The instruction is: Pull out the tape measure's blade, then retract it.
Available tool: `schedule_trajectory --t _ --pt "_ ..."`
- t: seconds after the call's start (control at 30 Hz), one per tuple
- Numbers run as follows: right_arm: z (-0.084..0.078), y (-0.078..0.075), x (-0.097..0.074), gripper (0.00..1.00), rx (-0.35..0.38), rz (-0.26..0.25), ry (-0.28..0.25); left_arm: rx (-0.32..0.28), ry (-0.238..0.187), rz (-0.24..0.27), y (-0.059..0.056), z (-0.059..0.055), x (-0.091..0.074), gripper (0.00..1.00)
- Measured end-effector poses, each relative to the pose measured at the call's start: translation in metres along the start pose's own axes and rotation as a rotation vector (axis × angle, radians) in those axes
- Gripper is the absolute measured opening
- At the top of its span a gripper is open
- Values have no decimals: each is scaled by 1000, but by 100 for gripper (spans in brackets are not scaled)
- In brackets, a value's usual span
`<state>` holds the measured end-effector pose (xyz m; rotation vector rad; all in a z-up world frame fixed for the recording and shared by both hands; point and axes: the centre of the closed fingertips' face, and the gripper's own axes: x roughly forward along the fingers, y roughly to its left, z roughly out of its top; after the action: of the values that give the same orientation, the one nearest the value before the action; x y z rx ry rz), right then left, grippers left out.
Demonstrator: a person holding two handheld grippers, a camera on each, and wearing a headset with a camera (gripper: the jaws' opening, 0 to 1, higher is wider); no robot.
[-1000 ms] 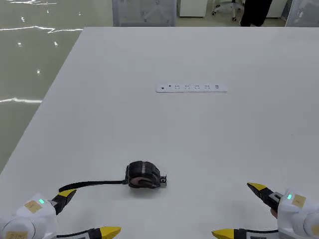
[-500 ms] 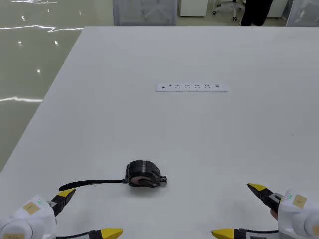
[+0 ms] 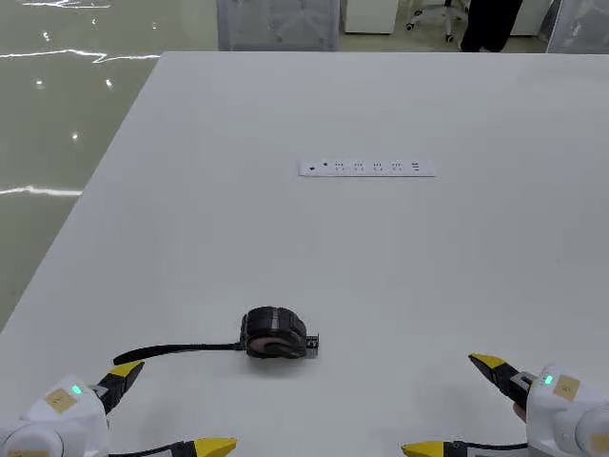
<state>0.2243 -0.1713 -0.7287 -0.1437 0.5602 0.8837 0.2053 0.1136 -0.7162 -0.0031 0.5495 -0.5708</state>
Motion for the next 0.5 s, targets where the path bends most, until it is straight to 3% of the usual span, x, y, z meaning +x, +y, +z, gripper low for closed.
schedule_trajectory --t 0.5 --pt "-1 0 0 95 -14 1 11 -3 9 -6 -2 -2 2 100"
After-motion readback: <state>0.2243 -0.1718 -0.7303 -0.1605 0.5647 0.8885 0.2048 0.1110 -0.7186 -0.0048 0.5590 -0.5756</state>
